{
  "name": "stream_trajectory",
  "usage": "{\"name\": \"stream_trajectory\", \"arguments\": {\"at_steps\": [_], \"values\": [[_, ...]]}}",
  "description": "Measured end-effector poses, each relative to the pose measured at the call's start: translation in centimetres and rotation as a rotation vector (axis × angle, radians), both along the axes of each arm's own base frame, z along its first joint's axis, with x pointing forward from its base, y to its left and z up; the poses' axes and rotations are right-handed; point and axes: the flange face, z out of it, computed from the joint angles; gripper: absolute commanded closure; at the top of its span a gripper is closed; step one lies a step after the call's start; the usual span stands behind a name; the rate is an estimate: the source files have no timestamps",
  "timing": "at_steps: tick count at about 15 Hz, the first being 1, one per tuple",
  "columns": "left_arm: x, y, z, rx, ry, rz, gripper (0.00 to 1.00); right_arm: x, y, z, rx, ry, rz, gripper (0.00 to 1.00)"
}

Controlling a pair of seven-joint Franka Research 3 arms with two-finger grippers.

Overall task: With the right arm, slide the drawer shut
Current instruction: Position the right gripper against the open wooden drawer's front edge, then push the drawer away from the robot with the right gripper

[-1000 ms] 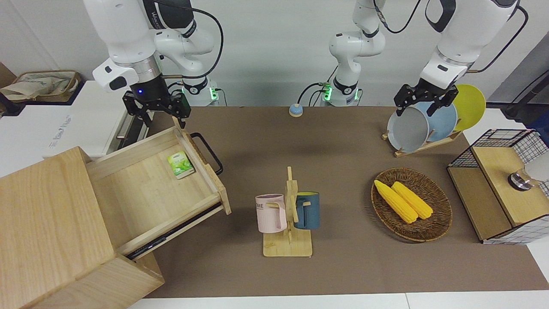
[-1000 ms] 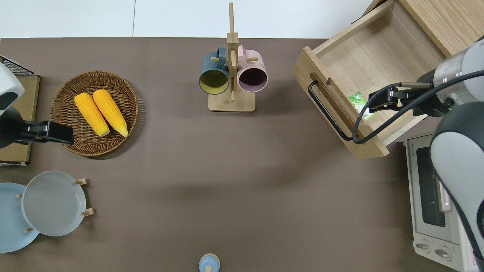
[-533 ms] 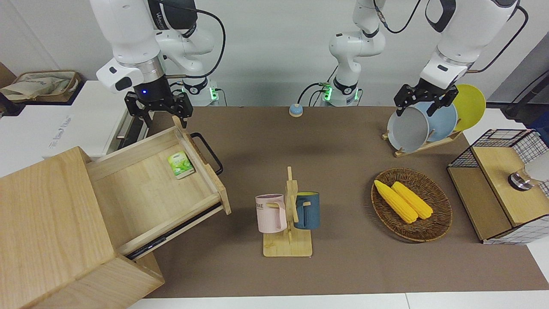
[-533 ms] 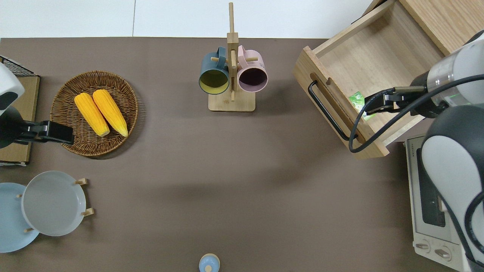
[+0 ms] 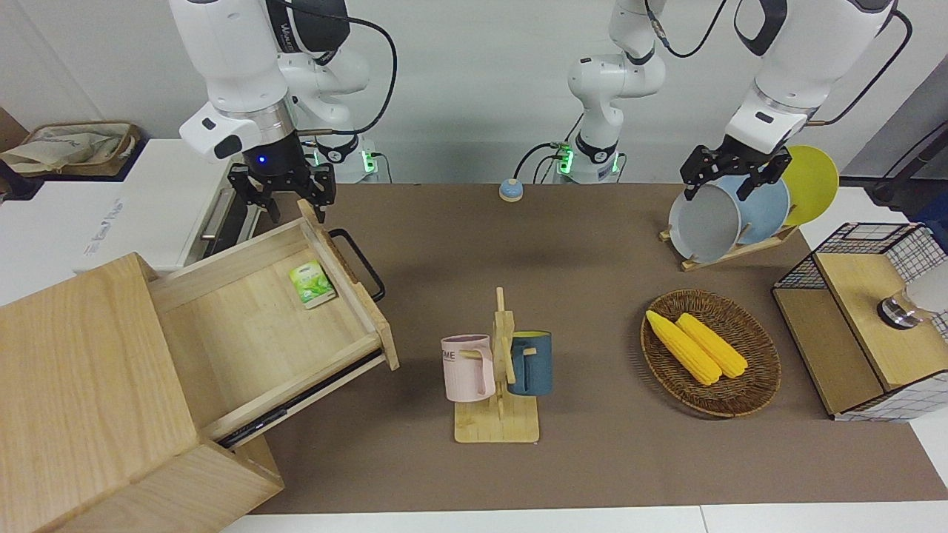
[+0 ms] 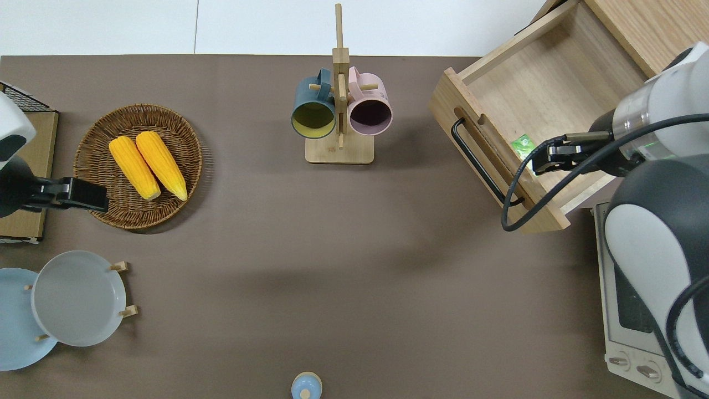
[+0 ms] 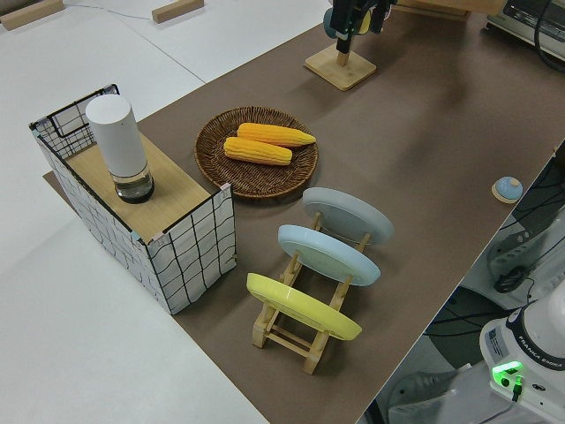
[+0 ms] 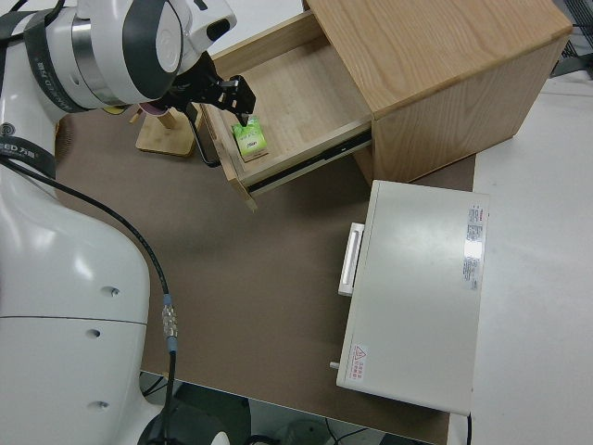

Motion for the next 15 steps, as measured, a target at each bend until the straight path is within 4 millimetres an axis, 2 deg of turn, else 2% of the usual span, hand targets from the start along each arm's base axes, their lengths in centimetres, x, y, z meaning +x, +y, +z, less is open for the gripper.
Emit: {"name": "stream_trajectory", "arguments": {"at_steps": [11,15], "values": [[0.0,0.0,0.0,0.000,0.000,0.000,0.01,-0.2,0.1,-0.1,-0.002,0.014,0.003,1.000],[0.0,0.0,0.0,0.000,0.000,0.000,0.01,-0.7,2.1,0.6,0.001,0.003,0.000,1.000]]}}
